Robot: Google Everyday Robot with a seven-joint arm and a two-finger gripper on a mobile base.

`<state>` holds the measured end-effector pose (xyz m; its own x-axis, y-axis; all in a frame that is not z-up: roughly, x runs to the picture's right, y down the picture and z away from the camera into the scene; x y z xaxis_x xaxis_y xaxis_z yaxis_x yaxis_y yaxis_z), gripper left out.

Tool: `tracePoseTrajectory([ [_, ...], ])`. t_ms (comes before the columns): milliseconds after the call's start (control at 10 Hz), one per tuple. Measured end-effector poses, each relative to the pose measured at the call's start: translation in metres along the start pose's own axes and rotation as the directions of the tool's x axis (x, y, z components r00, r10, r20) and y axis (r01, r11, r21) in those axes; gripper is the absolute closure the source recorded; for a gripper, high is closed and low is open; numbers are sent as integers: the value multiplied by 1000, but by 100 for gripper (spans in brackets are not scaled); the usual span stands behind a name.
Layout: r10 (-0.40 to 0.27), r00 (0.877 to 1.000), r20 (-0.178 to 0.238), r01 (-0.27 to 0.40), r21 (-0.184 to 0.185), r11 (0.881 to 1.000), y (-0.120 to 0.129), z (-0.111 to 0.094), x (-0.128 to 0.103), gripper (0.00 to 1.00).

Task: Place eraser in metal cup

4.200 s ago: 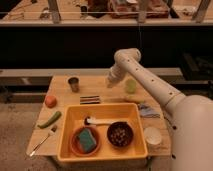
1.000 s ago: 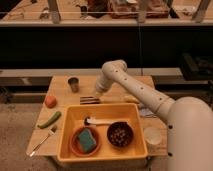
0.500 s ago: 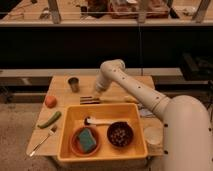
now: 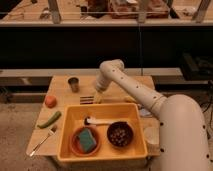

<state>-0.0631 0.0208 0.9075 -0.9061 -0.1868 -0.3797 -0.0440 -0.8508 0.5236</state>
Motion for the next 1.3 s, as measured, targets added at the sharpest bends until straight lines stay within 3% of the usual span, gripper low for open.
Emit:
tracePoseTrajectory([
  [300,15,1000,-14,-15,-3,1000,6,11,-5,20],
  [800,-18,999,-26,19,16,1000,7,44,-14,20],
  [1000,-47,998,-42,48,31,998,6,51,-17,32],
  [1300,-72,996,-53,75,42,996,1,52,-17,63],
])
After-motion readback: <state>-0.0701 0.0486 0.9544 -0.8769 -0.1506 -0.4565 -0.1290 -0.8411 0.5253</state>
